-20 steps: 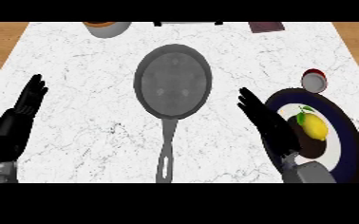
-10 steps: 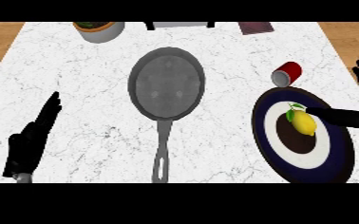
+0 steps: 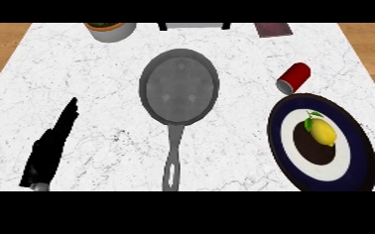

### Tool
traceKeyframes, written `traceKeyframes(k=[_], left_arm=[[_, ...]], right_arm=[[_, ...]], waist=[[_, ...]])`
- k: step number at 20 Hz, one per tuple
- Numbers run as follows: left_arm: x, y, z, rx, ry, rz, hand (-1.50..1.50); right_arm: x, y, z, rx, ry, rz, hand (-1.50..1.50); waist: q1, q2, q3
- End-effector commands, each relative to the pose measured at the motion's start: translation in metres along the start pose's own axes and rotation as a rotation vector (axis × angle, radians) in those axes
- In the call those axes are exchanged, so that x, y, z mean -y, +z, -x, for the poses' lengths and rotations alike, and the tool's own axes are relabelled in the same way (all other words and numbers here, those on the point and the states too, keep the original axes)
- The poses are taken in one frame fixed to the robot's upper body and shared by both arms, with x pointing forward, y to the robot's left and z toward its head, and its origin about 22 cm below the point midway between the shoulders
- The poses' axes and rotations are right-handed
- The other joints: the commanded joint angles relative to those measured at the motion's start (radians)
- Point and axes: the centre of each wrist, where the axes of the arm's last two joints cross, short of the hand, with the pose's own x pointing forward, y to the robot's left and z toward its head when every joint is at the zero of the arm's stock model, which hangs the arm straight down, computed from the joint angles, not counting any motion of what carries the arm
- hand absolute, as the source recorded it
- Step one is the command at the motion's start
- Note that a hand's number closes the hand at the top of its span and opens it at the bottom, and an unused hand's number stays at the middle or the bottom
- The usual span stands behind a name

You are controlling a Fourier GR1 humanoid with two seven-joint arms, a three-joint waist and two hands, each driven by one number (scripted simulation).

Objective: Pick the lemon from the plate and place it in the pan

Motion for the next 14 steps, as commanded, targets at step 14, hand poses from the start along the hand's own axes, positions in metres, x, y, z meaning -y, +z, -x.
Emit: traceKeyframes(k=[14], left_arm=[[0.004,-0.007,-0.018,0.032,-0.008,0.045,0.00]], right_arm=[[-0.010,-0.024,-0.113,-0.123,0.302,-0.383,-1.50]], waist=[[0.040,0.008,0.001]])
